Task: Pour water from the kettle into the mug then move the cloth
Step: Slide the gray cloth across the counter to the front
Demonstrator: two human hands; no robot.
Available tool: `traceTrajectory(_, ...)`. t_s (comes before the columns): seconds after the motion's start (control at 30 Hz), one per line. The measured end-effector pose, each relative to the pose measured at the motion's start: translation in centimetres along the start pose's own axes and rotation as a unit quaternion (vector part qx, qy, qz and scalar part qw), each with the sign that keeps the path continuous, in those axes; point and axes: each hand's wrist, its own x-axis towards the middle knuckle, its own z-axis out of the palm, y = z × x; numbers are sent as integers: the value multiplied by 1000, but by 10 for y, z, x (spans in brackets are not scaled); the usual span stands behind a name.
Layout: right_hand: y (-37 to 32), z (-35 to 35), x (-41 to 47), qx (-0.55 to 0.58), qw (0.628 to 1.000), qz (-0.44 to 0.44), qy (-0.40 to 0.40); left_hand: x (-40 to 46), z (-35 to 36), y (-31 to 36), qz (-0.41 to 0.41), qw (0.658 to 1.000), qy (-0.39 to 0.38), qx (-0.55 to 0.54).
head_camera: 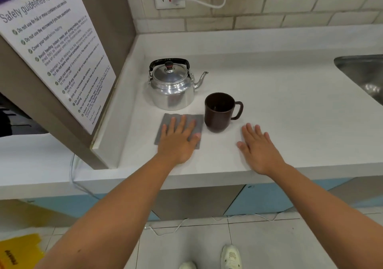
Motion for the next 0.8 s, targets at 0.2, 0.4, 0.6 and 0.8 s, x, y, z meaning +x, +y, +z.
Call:
traceTrajectory(0.2, 3, 3, 2, 9, 1000, -9, -1, 7, 0, 15, -125, 992, -5, -8)
traceTrajectory(0.4, 4, 3, 2, 19, 1000, -14, -8, 9, -6, -2, -136, 990, 1, -23)
traceTrajectory(0.6, 6, 3, -1, 9, 1000, -17, -13, -26, 5, 18, -94, 996, -5, -4)
traceTrajectory(0.8, 6, 6, 1, 18, 1000, -22, -3, -70, 20, 8, -58, 998, 29, 16)
